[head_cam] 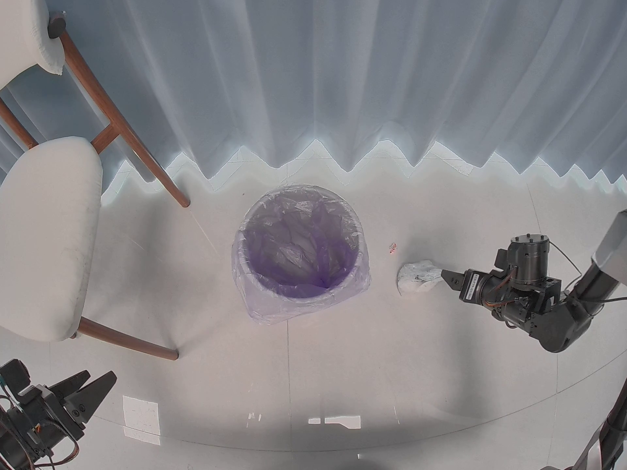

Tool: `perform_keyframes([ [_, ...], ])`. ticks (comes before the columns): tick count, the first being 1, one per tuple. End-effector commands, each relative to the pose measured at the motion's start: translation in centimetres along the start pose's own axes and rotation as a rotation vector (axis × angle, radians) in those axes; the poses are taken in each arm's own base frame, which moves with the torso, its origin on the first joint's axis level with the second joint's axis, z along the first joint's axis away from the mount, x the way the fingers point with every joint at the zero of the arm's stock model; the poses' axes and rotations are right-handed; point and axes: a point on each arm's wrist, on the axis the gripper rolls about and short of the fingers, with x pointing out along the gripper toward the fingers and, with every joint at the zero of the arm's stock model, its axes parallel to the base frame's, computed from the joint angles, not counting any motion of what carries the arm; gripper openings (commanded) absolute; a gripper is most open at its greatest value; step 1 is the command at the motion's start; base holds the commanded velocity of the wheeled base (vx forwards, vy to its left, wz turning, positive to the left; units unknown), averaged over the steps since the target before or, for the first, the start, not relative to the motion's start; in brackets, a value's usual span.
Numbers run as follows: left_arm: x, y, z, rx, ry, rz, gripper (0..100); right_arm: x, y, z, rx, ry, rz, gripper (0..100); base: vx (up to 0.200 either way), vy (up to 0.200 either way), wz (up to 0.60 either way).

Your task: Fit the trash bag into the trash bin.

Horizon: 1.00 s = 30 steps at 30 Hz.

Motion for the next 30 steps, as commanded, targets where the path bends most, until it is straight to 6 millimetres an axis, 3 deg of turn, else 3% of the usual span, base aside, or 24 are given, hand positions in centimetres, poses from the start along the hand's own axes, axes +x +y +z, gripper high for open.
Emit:
perform_keyframes([
  [1, -0.2, 0.3, -0.4, 0.002, -0.007, 0.026, 100, 6.0, -1.2, -2.5, -0.053, 0.055, 0.006, 100, 0.000, 0.000, 0.00],
  [5, -0.4, 0.3, -0.6, 0.004, -0.007, 0.026, 100, 7.6, -2.5, -2.6, -0.127, 0.059, 0.015, 100, 0.000, 0.000, 0.00],
  [7, -1.0, 0.2, -1.1, 0.024, -0.002, 0.015, 100, 9.0, -4.9, -2.8, -0.266, 0.058, 0.063, 100, 0.000, 0.000, 0.00],
  [12, -2.1, 0.3, -2.1, 0.026, 0.018, 0.006, 100, 10.8, -8.1, -2.0, -0.448, 0.007, 0.203, 100, 0.000, 0.000, 0.00],
  [17, -2.7, 0.3, -2.7, 0.023, 0.026, 0.012, 100, 11.8, -8.5, -2.0, -0.492, -0.003, 0.256, 100, 0.000, 0.000, 0.00],
  [22, -3.5, 0.4, -3.3, 0.039, -0.025, 0.007, 100, 14.1, -9.6, -1.9, -0.589, -0.052, 0.270, 100, 0.000, 0.000, 0.00],
  [30, -5.1, 0.7, -5.2, 0.146, -0.135, 0.014, 100, 16.4, -9.3, -1.7, -0.628, -0.097, 0.338, 100, 0.000, 0.000, 0.00],
])
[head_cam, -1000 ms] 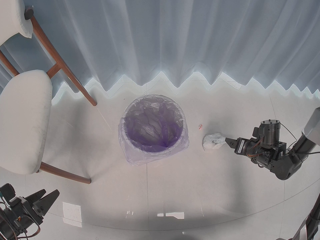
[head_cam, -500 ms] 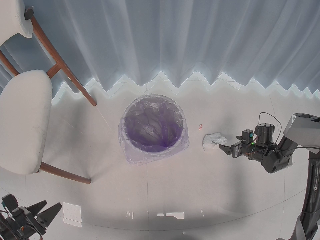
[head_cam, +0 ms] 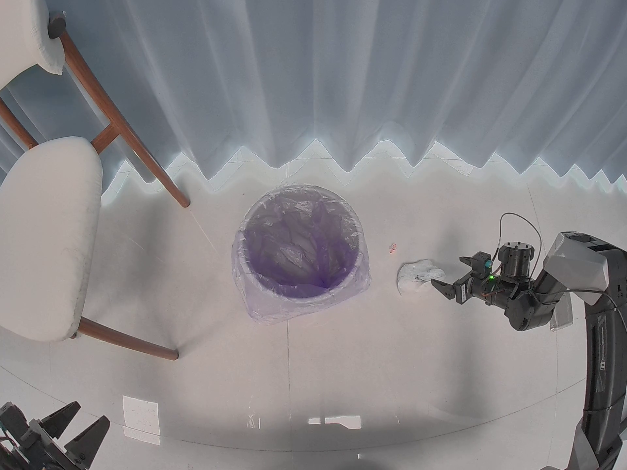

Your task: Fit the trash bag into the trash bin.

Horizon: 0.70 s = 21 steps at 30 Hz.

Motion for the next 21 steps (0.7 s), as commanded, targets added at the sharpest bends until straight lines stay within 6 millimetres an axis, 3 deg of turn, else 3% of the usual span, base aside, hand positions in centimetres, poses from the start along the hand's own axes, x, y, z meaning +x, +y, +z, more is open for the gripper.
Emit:
perform_keyframes([
  [1, -1.6, 0.2, -1.8, 0.094, -0.112, -0.012, 100, 2.2, -0.2, -1.3, -0.019, -0.012, 0.043, 100, 0.000, 0.000, 0.00],
  [13, -2.2, 0.3, -2.2, 0.439, -0.176, 0.063, 100, 4.6, -1.7, -1.9, -0.137, -0.057, 0.139, 100, 0.000, 0.000, 0.00],
  [17, -2.3, 0.5, -2.1, 0.412, -0.202, 0.165, 100, 5.1, -3.5, -2.5, -0.139, -0.070, 0.102, 100, 0.000, 0.000, 0.00],
  [21, -2.3, 0.5, -2.1, 0.401, -0.200, 0.154, 100, 5.1, -3.9, -3.5, -0.128, -0.059, 0.098, 100, 0.000, 0.000, 0.00],
])
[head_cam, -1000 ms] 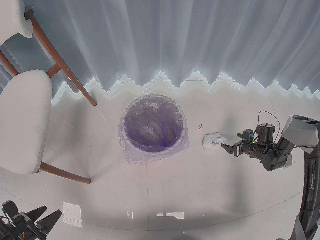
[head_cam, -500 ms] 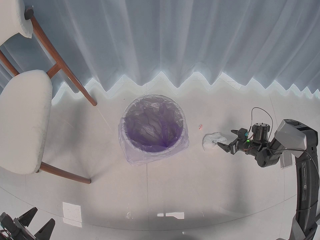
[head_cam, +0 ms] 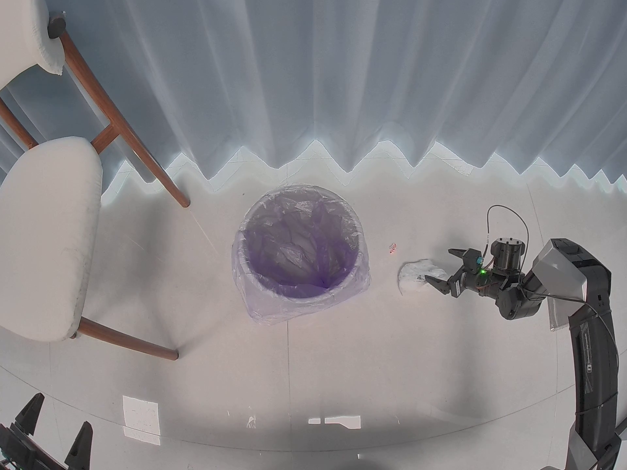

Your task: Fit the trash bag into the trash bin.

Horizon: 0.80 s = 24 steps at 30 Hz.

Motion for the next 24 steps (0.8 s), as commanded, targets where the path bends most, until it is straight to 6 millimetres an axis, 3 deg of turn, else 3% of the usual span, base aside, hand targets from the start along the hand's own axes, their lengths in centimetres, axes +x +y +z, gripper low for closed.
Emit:
perform_keyframes([
  [1, -0.1, 0.0, -0.1, -0.005, -0.009, -0.023, 100, 0.2, -0.6, -2.5, 0.019, 0.026, -0.006, 100, 0.000, 0.000, 0.00],
  [16, -0.3, 0.0, -0.2, 0.019, -0.033, -0.023, 100, 1.4, 1.8, -3.7, 0.028, 0.035, 0.065, 100, 0.000, 0.000, 0.00],
  [24, -0.3, 0.0, -0.2, 0.016, -0.033, -0.020, 100, 1.8, 2.0, -4.0, 0.028, 0.034, 0.069, 100, 0.000, 0.000, 0.00],
])
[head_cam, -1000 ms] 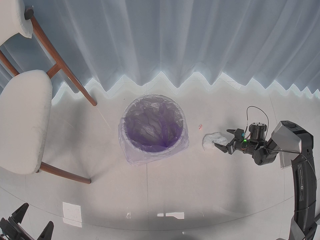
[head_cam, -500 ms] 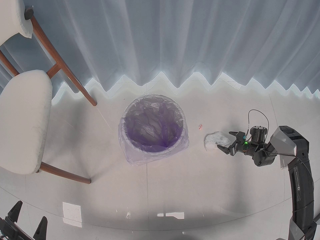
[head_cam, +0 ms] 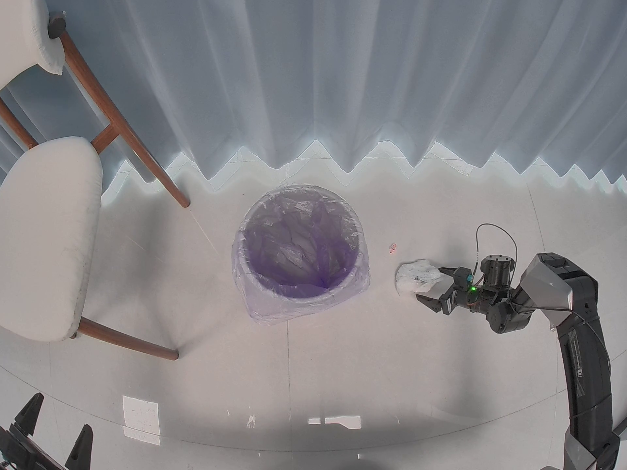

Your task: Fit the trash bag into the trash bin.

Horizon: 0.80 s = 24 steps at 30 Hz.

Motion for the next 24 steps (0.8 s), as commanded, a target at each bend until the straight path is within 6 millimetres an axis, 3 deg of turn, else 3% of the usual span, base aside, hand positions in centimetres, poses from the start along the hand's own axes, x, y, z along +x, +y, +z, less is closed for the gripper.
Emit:
perform_keyframes([
  [1, 0.0, 0.0, -0.1, 0.000, -0.005, 0.000, 100, 0.3, 0.1, -0.4, 0.001, 0.001, 0.003, 100, 0.000, 0.000, 0.00],
  [2, 0.0, 0.0, -0.1, 0.000, -0.005, 0.000, 100, 0.4, 0.1, -0.4, -0.002, -0.003, 0.002, 100, 0.000, 0.000, 0.00],
  [3, 0.0, 0.0, -0.1, -0.002, -0.005, 0.000, 100, 0.5, 0.0, -0.4, -0.003, -0.006, 0.001, 0, 0.000, 0.000, 0.00],
  [13, 0.0, 0.0, -0.1, -0.002, -0.005, -0.001, 100, 0.4, 0.0, -0.4, -0.011, -0.023, -0.015, 0, 0.000, 0.000, 0.00],
  [18, 0.0, 0.0, -0.1, -0.003, -0.005, -0.003, 100, -0.7, 0.5, -0.3, -0.016, -0.032, -0.025, 0, 0.000, 0.000, 0.00],
  [20, 0.0, 0.0, -0.1, -0.005, -0.005, -0.004, 100, -1.4, 0.5, 0.4, -0.012, -0.035, -0.028, 0, 0.000, 0.000, 0.00],
  [24, 0.0, 0.0, -0.1, -0.005, -0.006, -0.004, 100, -5.1, 1.5, 3.8, 0.071, -0.026, -0.027, 0, 0.000, 0.000, 0.00],
])
